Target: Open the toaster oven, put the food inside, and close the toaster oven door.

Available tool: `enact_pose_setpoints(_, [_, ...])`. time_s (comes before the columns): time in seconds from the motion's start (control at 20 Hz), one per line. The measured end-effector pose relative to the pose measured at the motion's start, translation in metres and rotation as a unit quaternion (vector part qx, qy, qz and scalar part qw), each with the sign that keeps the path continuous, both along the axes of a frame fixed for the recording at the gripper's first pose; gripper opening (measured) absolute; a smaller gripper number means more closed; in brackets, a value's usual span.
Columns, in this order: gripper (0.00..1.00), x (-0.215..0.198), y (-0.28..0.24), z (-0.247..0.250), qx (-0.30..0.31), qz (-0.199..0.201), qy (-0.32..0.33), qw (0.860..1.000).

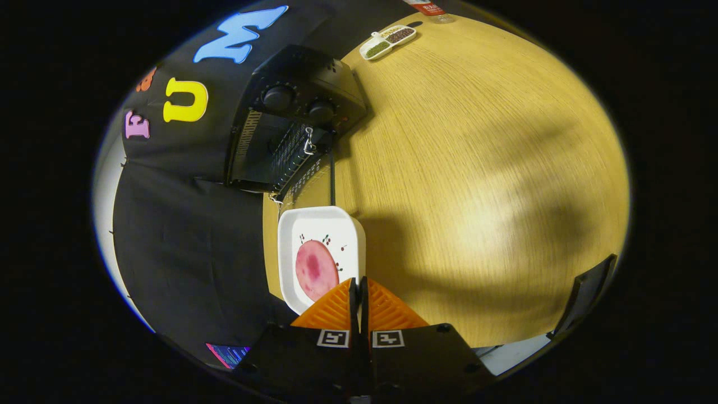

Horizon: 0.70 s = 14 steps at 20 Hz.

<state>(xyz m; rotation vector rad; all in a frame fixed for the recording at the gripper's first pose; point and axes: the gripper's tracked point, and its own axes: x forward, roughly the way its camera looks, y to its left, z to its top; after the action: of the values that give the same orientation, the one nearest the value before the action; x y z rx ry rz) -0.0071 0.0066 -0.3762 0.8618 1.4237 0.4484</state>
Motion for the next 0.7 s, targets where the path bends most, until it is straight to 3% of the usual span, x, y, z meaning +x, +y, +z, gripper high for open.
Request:
enact_pose_setpoints(0.35, [0.01, 0.052, 0.038, 0.020, -0.019, -0.087, -0.013, 0.996])
enact_pose_setpoints(0.7, [0.01, 0.086, 0.083, 0.025, -0.028, -0.195, -0.005, 0.980])
